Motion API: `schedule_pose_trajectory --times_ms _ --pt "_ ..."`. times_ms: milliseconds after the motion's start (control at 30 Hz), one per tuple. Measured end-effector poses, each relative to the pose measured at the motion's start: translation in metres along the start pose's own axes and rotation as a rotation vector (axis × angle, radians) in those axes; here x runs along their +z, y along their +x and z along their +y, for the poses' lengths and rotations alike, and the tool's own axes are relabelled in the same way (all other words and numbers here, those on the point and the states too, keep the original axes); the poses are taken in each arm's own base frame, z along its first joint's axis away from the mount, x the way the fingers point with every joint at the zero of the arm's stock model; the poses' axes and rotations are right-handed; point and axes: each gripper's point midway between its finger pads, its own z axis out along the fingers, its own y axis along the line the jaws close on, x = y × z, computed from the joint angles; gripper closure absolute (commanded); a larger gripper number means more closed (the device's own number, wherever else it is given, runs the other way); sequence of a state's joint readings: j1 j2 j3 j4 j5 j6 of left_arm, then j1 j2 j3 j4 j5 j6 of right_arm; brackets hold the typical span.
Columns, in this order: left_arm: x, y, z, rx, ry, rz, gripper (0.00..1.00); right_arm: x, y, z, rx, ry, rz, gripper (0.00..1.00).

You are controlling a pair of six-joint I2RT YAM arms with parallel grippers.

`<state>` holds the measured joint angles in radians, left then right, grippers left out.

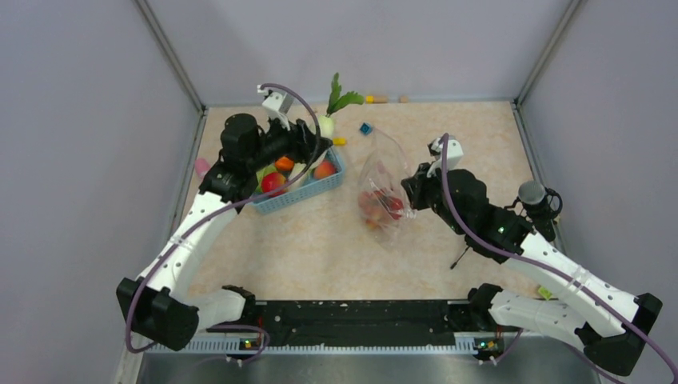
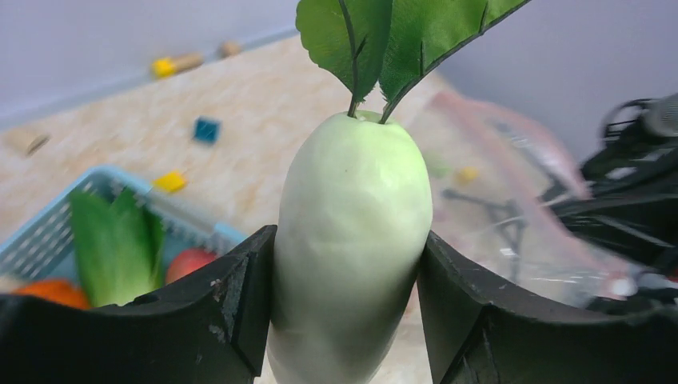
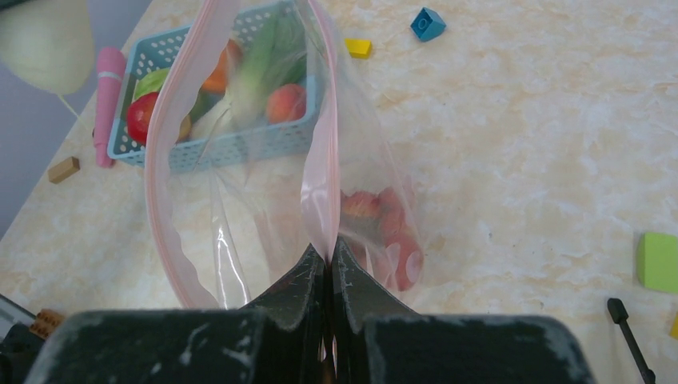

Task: Place the food in the zip-top bag and seal the zipper
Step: Pick up the fake vegetable from the bin, then place the fake vegetable in the zipper food storage bag.

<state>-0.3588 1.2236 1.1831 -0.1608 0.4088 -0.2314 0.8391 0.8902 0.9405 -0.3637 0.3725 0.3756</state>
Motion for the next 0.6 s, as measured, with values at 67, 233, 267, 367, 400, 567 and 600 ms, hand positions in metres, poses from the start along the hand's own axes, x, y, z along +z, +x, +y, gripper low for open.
schedule_pose_trajectory --times_ms 67,233,267,367,400,567,600 --pt "-0.008 -0.017 -0.026 0.007 0.103 -0.063 1.00 0.000 0.000 0.002 0.001 -0.012 0.003 1.00" --pt "-0.020 -0.051 -0.090 0.041 0.374 -0.185 1.00 -0.001 0.001 0.009 0.003 -0.052 0.012 1.00" --pt "-0.022 -0.053 -0.102 0.050 0.419 -0.195 1.00 -0.001 0.001 0.011 0.005 -0.061 0.012 1.00" --pt "-0.022 -0.056 -0.132 0.077 0.524 -0.210 1.00 -0.002 0.000 0.015 0.010 -0.082 0.010 1.00" --pt "-0.020 -0.057 -0.142 0.088 0.549 -0.213 1.00 -0.002 0.000 0.016 0.011 -0.089 0.010 1.00" --pt "-0.011 -0.058 -0.188 0.138 0.669 -0.225 1.00 -0.003 -0.001 0.020 0.021 -0.106 0.008 1.00" --pt "-0.009 -0.057 -0.194 0.142 0.688 -0.226 1.00 -0.003 -0.001 0.020 0.023 -0.110 0.008 1.00"
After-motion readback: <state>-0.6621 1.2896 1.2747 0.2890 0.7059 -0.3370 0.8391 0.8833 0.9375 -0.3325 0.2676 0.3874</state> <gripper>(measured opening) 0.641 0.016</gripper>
